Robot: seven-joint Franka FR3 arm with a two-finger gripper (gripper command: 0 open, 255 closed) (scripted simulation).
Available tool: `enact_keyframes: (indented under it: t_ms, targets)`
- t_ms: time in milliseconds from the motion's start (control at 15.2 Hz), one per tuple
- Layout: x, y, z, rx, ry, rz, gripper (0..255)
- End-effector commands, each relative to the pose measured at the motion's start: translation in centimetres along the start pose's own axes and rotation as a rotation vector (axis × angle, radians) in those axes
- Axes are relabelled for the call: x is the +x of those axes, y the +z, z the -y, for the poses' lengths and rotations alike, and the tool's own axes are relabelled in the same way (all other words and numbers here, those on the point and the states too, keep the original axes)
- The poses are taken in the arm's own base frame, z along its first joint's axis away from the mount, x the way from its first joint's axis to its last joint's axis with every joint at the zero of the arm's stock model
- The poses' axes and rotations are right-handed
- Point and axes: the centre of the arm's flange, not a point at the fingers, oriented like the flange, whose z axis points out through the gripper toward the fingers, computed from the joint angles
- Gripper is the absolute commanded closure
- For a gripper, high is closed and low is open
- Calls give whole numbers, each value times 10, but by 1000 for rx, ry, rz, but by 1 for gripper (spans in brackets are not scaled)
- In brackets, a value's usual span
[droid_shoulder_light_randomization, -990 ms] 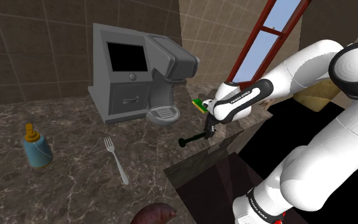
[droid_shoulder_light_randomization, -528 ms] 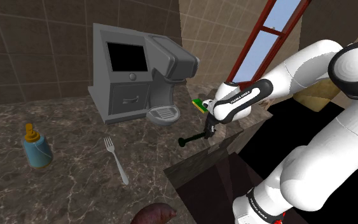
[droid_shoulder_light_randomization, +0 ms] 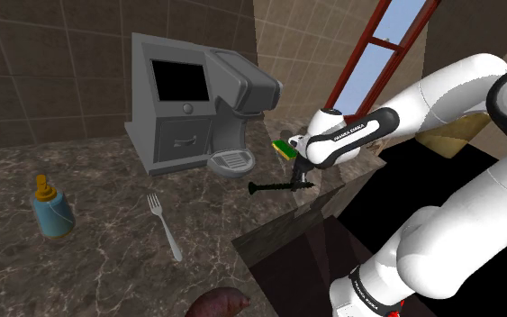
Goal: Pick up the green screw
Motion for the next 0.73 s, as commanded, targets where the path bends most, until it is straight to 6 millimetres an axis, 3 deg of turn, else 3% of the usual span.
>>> enact_keyframes:
  t_ms: [0,528,660]
  targets:
    - [-2,-11,0,0,0,0,255]
    - [-4,-53,-2,0,0,0,255]
    - [-4,-53,-2,0,0,0,255]
